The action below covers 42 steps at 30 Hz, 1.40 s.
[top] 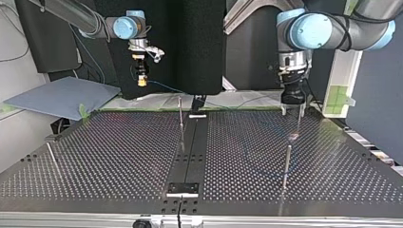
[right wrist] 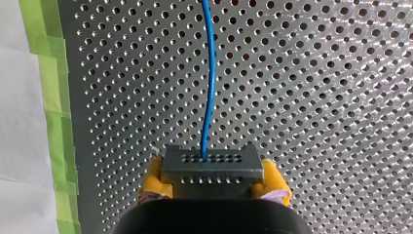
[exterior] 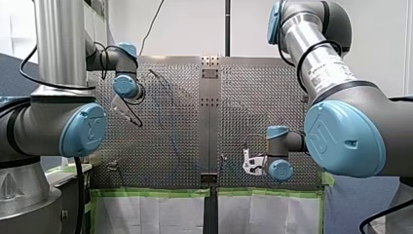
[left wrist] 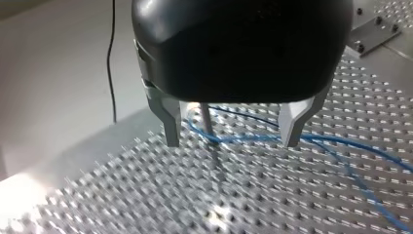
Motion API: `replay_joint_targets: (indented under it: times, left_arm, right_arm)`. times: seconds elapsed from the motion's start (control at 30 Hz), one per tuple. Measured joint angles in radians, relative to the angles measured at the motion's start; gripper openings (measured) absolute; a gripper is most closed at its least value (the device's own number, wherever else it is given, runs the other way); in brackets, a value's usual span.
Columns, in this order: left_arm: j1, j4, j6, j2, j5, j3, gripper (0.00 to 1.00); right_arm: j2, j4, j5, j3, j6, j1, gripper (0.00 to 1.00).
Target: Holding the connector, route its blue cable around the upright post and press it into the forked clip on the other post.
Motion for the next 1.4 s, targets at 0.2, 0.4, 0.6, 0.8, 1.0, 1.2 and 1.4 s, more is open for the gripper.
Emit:
replay_joint_targets:
  times: [0.2, 0.4, 0.6, 0.8, 1.0, 1.2, 1.4]
  left_arm:
    - [-0.004, -0.052, 0.052, 0.052, -0.042, 0.028, 1.0]
    - [-0.007, -0.102, 0.102, 0.102, -0.049, 0.044, 1.0]
    - [-0.017, -0.157, 0.157, 0.157, -0.01, 0.071, 1.0]
    - [-0.021, -0.207, 0.207, 0.207, 0.039, 0.103, 1.0]
    - [-0.023, -0.255, 0.261, 0.261, 0.092, 0.126, 1.0]
    - [-0.028, -0.266, 0.315, 0.307, 0.146, 0.131, 1.0]
    - [-0.037, -0.267, 0.37, 0.297, 0.201, 0.131, 1.0]
  right_arm:
    - [0.0, -0.003, 0.0, 0.0, 0.001, -0.001, 0.0]
    - [0.0, -0.004, -0.001, 0.0, 0.001, -0.002, 0.0]
    - [0.0, -0.007, -0.003, -0.001, 0.001, -0.004, 0.0]
    - [0.0, -0.011, -0.01, -0.001, 0.001, -0.004, 0.0]
    - [0.0, -0.011, -0.011, -0.002, 0.001, -0.004, 0.0]
    - [0.0, -0.011, -0.011, -0.002, 0.006, -0.004, 0.0]
    - [0.0, -0.011, -0.018, -0.003, 0.008, -0.004, 0.0]
